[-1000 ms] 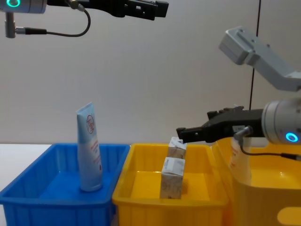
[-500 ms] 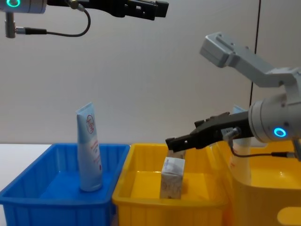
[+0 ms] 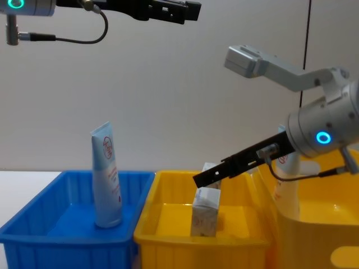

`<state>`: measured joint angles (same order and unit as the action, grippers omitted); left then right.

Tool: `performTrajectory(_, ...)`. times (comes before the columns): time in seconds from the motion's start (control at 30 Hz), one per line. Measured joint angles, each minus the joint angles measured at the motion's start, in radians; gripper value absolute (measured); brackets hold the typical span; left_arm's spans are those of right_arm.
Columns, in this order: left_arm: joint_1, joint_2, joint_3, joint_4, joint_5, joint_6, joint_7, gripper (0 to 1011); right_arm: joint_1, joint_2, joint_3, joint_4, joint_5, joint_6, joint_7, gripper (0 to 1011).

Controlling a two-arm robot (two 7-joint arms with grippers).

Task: Bimanual collaborative sorting of washing and personal care products

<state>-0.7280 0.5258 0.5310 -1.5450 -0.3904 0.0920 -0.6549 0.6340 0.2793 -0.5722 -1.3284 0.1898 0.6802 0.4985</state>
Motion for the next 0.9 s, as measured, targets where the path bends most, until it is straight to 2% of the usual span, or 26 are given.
performTrajectory(0.27,0.000,0.000,0.000,0.000,0.000,0.000,0.000,1001,0.061,-0.027,-0.004,0.047,0.035,0.133,0.046,1002)
performTrajectory(0.37,0.000,0.000,0.000,0.000,0.000,0.000,0.000,1001,0.071,-0.033,-0.004,0.056,0.041,0.154,0.052,1002)
performTrajectory(0.4,0.000,0.000,0.000,0.000,0.000,0.000,0.000,1001,0.083,-0.041,-0.003,0.069,0.050,0.188,0.061,1002)
performTrajectory(0.77,0.000,0.000,0.000,0.000,0.000,0.000,0.000,1001,0.130,-0.077,0.004,0.112,0.082,0.329,0.072,1002)
performTrajectory(0.9,0.000,0.000,0.000,0.000,0.000,0.000,0.000,1001,0.138,-0.085,0.006,0.119,0.087,0.360,0.069,1002)
